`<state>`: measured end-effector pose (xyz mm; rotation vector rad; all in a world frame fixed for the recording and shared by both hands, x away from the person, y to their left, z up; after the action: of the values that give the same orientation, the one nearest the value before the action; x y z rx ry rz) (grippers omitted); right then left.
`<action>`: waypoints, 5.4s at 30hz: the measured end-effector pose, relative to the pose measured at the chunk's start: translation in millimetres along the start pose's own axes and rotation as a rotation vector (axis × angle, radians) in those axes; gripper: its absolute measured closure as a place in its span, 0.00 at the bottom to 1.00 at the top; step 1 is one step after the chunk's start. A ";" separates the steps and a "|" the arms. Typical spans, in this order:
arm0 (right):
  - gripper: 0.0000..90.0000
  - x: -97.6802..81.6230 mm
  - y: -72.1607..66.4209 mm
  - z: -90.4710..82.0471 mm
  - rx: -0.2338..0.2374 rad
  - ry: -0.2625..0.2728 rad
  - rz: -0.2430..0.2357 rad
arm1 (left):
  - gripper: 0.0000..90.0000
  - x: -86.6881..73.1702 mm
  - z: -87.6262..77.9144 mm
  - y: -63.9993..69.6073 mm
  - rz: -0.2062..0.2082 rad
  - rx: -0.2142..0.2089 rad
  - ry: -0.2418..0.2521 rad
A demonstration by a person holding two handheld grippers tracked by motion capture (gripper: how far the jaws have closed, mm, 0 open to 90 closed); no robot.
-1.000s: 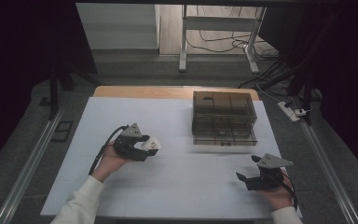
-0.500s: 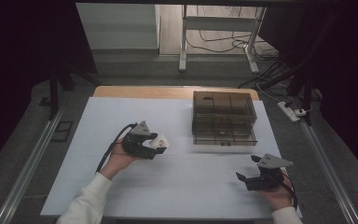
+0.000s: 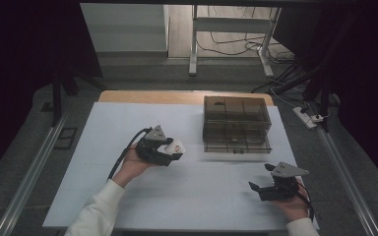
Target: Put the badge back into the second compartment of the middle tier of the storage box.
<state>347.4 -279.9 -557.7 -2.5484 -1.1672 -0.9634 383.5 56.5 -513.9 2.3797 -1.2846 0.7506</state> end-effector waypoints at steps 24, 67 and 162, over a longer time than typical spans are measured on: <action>0.10 -0.1 -0.4 0.1 0.003 0.000 -0.004 | 0.36 26.1 11.1 12.7 0.032 -0.018 0.017; 0.10 -1.2 -1.2 0.7 0.009 -0.006 -0.005 | 0.36 88.0 35.3 29.2 0.085 -0.044 0.026; 0.13 -1.6 -1.7 2.1 0.027 -0.005 -0.005 | 0.29 160.7 108.4 31.1 0.110 -0.160 -0.053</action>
<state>346.4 -278.9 -560.5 -2.5293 -1.1802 -0.9367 461.7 -123.3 -504.8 2.2311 -1.4500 0.5947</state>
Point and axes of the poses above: each handheld gripper's, and its own axes: z roughly forward along the jaws, x roughly out of its top, y roughly to its right, the point moved 8 cm from there along z, roughly forward along the jaws, and after that the axes turned 15 degrees about -y, right-handed, at the moved point
